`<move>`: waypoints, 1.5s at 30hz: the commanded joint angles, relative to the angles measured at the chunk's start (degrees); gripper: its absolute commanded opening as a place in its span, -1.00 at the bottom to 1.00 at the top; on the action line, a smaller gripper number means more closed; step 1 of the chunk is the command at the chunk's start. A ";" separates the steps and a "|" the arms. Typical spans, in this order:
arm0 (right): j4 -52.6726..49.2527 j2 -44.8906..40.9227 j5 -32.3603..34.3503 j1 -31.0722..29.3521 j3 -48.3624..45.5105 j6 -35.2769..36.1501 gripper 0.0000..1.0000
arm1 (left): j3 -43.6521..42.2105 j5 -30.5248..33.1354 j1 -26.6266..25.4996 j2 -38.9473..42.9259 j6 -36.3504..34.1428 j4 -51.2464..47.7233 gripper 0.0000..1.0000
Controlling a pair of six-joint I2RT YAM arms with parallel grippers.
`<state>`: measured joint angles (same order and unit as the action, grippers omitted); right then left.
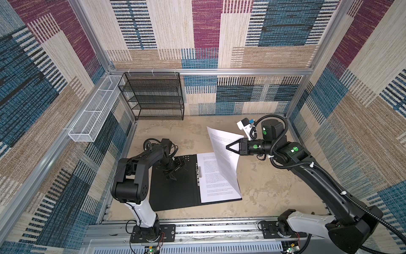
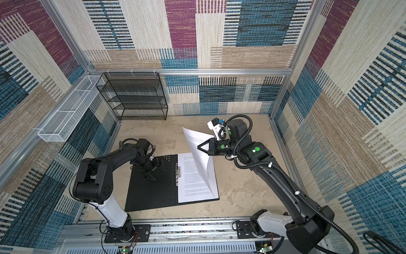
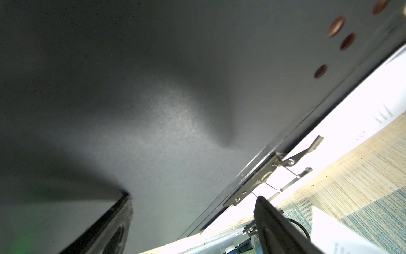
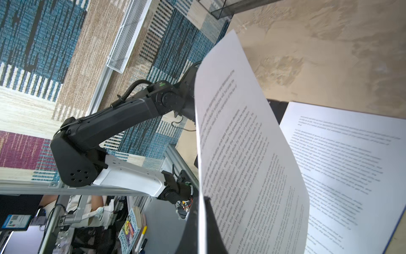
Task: Put the files into the folder
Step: 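Swing the text sheet over the folder with the right gripper, then lay the text sheet on the stack and open the right gripper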
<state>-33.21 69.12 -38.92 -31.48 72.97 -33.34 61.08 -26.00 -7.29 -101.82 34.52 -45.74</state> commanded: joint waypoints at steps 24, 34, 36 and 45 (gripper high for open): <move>-1.65 7.50 14.53 -1.24 -12.02 7.99 -1.00 | -0.79 6.36 -0.09 -0.66 -1.36 -0.74 0.73; -3.83 13.64 16.99 2.28 -11.89 16.22 -1.00 | -0.52 6.49 -0.09 -0.78 -1.20 -0.68 0.73; -2.96 15.77 17.51 2.30 -10.96 16.66 -1.00 | -0.43 6.49 -0.09 -0.86 -1.18 -0.73 0.73; -0.41 24.80 15.20 2.31 -5.11 19.53 -1.00 | -0.35 6.31 -0.14 -1.04 -1.14 -0.65 0.73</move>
<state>-35.64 92.07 -23.16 -29.17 66.37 -15.46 61.56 -25.89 -7.31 -101.89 34.48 -46.33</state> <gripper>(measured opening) 0.047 0.864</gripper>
